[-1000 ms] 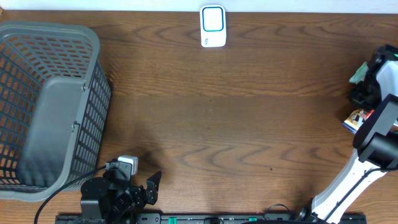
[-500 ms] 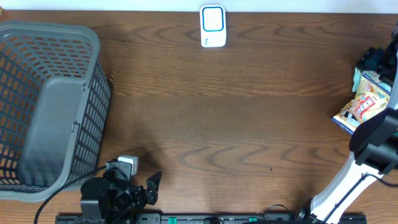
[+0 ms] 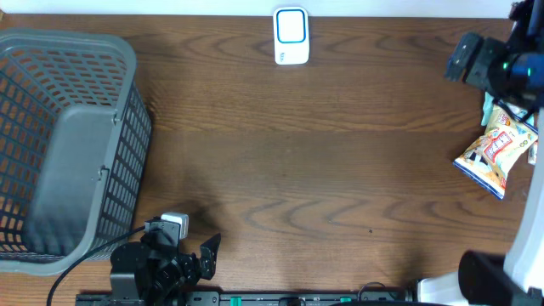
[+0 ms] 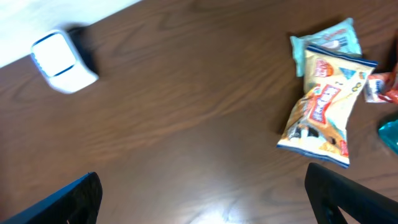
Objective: Scan the item barcode
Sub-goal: 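Open the right gripper and release the bag at the right edge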
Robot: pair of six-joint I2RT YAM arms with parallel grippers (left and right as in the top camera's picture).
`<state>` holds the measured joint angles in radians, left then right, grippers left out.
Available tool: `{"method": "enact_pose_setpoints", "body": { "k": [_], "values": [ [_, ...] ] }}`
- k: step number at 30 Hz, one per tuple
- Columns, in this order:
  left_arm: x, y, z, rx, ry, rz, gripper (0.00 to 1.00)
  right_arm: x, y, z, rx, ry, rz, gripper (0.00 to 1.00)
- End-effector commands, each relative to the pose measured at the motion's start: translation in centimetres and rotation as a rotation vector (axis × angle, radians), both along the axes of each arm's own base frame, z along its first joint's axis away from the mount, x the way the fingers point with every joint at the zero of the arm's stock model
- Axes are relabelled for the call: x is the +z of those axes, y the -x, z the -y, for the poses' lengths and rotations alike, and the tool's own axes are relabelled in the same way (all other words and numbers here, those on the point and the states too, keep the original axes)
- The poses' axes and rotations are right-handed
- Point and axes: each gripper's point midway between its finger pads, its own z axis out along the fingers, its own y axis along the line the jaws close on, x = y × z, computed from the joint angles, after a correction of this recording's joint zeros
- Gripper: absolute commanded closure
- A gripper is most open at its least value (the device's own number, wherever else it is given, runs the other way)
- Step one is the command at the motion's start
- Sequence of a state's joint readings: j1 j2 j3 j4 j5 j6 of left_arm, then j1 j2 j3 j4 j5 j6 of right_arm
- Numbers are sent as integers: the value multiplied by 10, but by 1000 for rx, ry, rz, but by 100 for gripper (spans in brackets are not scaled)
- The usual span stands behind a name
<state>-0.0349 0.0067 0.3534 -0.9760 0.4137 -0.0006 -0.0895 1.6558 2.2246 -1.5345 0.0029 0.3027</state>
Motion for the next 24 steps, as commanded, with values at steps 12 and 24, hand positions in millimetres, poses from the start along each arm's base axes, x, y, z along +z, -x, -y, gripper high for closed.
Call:
{"method": "enact_pose_setpoints", "body": {
  "k": [12, 24],
  "values": [
    [-1, 2, 2, -10, 6, -10, 1, 15, 33, -22, 84, 16, 2, 1],
    [-1, 2, 2, -10, 6, -10, 2, 60, 6, -45, 182, 44, 246, 1]
  ]
}}
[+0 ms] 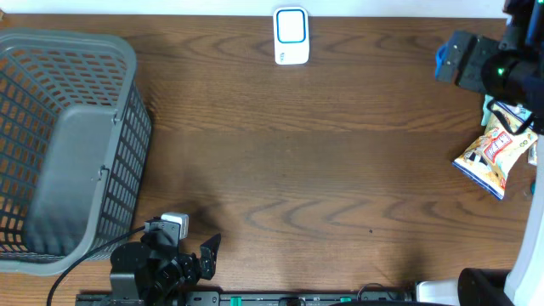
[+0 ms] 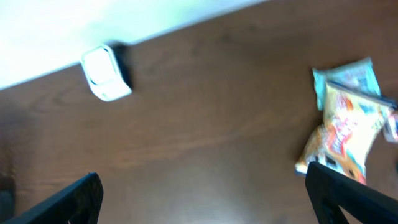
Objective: Scan the item barcode
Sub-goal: 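Open the right gripper and release the bag at the right edge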
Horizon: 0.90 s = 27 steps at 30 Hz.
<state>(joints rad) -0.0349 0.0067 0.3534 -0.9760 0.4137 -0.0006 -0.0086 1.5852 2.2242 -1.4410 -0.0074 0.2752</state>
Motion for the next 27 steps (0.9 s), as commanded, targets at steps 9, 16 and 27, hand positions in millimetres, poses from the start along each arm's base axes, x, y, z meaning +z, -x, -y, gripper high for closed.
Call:
{"method": "enact_pose_setpoints", "body": {
  "k": [9, 16, 27],
  "values": [
    [-1, 2, 2, -10, 6, -10, 1, 90, 21, -52, 237, 90, 364, 1],
    [-1, 2, 2, -10, 6, -10, 1, 122, 52, -50, 245, 88, 478, 1],
    [-1, 2, 2, -10, 6, -10, 1, 130, 98, -53, 315, 121, 694, 1]
  ]
}}
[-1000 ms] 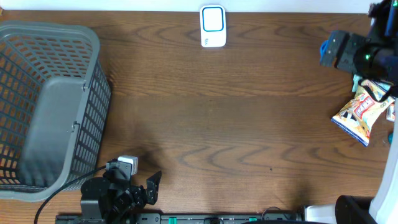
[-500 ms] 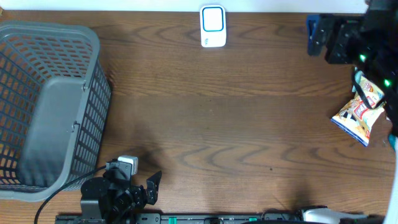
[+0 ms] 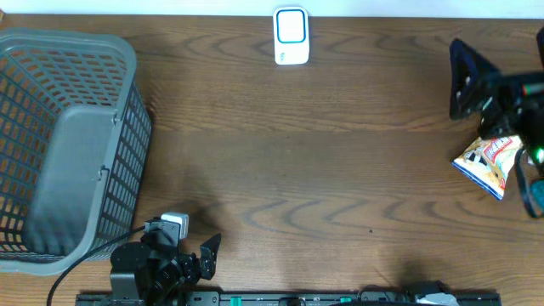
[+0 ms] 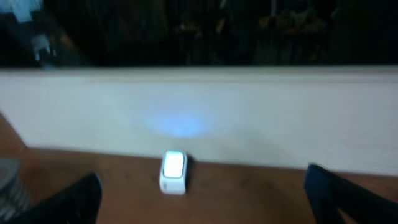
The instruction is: Scan the item barcode
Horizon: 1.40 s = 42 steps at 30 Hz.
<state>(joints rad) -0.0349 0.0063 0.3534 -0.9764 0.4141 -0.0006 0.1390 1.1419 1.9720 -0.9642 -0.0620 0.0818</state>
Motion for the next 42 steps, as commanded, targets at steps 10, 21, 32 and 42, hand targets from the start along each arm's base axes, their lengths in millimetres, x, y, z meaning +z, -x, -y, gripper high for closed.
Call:
{"method": "enact_pose_setpoints", "body": {
  "k": [10, 21, 32, 42],
  "values": [
    [-1, 2, 2, -10, 6, -10, 1, -95, 55, 8, 7, 13, 98, 1],
    [-1, 2, 2, -10, 6, -10, 1, -177, 75, 21, -47, -17, 353, 1],
    [-1, 2, 2, -10, 6, -10, 2, -258, 48, 37, -125, -45, 407, 1],
    [-1, 2, 2, -10, 6, -10, 1, -325, 27, 48, -176, -20, 305, 1]
  ]
}}
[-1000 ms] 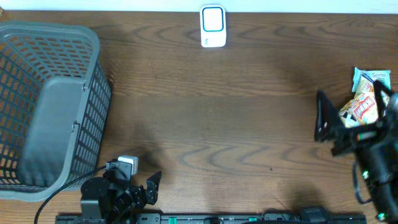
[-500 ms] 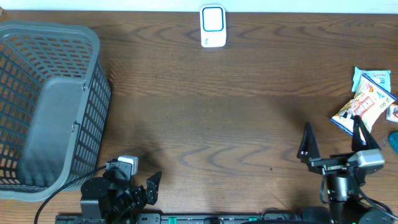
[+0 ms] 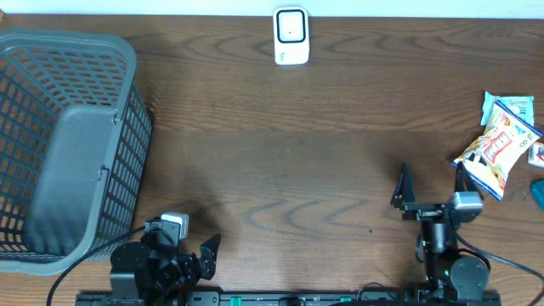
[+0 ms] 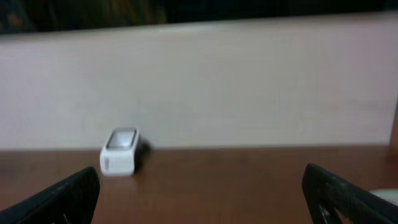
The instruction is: Scan the item barcode
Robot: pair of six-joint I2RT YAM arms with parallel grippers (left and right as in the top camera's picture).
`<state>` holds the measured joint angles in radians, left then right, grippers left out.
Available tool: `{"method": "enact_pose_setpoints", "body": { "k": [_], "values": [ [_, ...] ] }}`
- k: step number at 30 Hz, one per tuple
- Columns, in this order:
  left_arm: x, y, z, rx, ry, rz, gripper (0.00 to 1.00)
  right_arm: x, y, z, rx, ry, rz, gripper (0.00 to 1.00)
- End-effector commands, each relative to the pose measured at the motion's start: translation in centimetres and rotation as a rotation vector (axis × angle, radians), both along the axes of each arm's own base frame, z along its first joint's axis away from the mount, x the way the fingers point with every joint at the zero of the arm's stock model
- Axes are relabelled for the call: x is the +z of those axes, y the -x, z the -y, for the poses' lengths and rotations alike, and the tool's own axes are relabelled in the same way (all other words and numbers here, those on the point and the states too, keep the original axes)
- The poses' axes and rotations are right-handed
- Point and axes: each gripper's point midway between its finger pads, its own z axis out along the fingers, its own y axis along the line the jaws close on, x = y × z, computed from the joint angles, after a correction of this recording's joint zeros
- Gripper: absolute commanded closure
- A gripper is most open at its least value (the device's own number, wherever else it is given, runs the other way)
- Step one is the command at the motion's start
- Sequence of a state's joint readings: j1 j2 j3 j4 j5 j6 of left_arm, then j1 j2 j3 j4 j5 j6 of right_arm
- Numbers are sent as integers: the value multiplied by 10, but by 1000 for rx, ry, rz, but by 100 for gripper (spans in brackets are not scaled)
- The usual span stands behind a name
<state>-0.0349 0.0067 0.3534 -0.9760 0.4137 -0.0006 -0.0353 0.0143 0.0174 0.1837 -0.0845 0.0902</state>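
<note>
The white barcode scanner [image 3: 291, 36] stands at the table's far edge; in the right wrist view the scanner [image 4: 119, 151] sits left of centre before a pale wall. A yellow-and-white snack bag [image 3: 493, 153] lies at the right edge, partly over a teal packet [image 3: 501, 105]. My right gripper [image 3: 432, 183] is low at the front edge, open and empty, pointing toward the far side; the same gripper [image 4: 199, 180] shows bare table between its fingers. My left gripper [image 3: 208, 249] is folded at the front left, its jaws unclear.
A large grey mesh basket [image 3: 127, 161] fills the left side of the table. Small red-white and blue items [image 3: 537, 157] lie at the far right edge beside the snack bag.
The right arm was raised at the far right beside the snack bags. Now it sits low at the front edge, left of the bags, still open and empty. The bags lie uncovered.
The right gripper was open above the snack bags, looking down at them and the scanner. It then stood slightly farther back, then tilted level facing the scanner. Now it is at the front edge, holding nothing. Bags, scanner and left arm have not moved.
</note>
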Motion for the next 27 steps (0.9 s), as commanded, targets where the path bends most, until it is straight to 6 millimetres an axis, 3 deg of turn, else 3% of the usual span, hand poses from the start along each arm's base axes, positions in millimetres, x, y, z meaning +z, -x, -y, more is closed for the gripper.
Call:
{"method": "enact_pose_setpoints", "body": {
  "k": [1, 5, 12, 27],
  "values": [
    [-1, 2, 2, -10, 6, -10, 1, -8, -1, 7, -33, -1, -22, 1],
    [-1, 2, 2, -10, 6, -10, 1, -21, -3, 10, -50, 36, -71, 1],
    [-1, 2, 2, -10, 6, -10, 1, -67, -4, 16, -84, 57, -260, 1],
    [-1, 2, 2, -10, 6, -10, 1, -68, -4, 18, -96, 116, -263, 1]
  ]
}}
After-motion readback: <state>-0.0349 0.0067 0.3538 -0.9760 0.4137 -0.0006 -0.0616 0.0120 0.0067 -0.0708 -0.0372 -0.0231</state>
